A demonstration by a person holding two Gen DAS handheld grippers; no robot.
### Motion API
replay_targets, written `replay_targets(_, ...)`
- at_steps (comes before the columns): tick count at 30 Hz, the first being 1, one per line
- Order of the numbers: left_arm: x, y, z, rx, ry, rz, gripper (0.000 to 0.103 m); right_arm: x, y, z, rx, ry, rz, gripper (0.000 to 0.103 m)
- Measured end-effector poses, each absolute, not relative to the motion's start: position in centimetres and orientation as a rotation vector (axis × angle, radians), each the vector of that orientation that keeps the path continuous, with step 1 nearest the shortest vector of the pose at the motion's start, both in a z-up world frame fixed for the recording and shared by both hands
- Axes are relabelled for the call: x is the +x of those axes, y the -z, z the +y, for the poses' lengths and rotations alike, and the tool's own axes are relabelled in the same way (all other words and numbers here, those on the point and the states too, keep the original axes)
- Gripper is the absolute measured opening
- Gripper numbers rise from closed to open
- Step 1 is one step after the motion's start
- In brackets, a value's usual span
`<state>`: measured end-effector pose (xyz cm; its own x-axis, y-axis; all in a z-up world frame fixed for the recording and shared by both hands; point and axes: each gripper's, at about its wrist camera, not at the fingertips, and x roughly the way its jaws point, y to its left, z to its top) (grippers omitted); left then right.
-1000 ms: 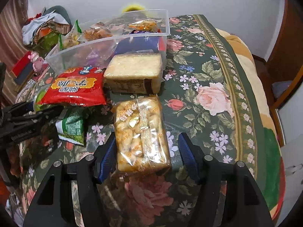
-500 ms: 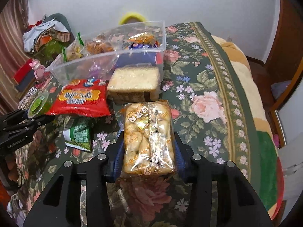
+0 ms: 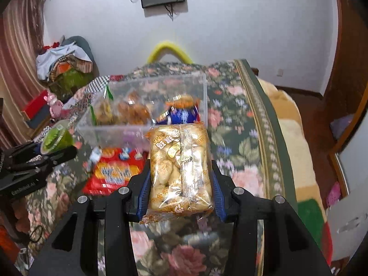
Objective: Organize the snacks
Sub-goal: 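Lower the jelly cup and cookie pack into the clear box and release both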
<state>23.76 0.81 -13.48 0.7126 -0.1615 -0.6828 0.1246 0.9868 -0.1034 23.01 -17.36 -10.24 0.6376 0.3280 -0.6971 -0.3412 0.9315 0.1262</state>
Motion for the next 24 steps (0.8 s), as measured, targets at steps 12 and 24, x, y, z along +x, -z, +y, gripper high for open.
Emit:
replay_targets(12,29.7,13.8,0.1,-0.061,0.148,0.768,0.045,27.2,9.4,-14.2,-0.017,-0.427,0.743,0.042)
replay_targets(24,34.4,15.6,0.4,-0.069,0.142,0.799,0.045,32.3,10.7,-10.8,-0.050,-0.437,0.784,0.042)
